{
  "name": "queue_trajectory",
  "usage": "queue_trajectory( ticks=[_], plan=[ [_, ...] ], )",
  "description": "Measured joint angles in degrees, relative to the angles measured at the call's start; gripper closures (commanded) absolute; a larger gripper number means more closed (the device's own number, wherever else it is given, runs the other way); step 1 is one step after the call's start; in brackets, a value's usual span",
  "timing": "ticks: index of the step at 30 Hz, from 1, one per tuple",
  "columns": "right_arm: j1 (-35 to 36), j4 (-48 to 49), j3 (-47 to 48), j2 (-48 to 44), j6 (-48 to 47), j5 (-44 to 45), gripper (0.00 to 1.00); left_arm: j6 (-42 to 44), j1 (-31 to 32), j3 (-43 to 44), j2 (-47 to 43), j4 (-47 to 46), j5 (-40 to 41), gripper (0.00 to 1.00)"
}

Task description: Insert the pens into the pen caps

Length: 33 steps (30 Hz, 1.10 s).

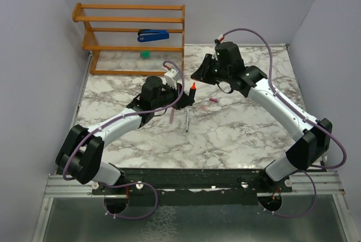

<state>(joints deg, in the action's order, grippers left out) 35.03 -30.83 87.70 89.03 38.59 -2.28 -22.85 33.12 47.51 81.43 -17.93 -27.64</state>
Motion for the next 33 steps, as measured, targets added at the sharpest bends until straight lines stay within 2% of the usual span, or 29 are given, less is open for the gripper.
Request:
queue_trajectory(
  ticks=[26,33],
  plan=[
    [1.68,-0.09,-2.69,0.11,-0.52,0.11,1.0,1.49,-0.07,0.81,0.28,0.46,0.07,1.0],
    [1.68,-0.09,-2.47,0.07,-1.07,3.02,0.99,1.53,-0.17,0.92,0.85,0.46,-0.07,1.0]
  ],
)
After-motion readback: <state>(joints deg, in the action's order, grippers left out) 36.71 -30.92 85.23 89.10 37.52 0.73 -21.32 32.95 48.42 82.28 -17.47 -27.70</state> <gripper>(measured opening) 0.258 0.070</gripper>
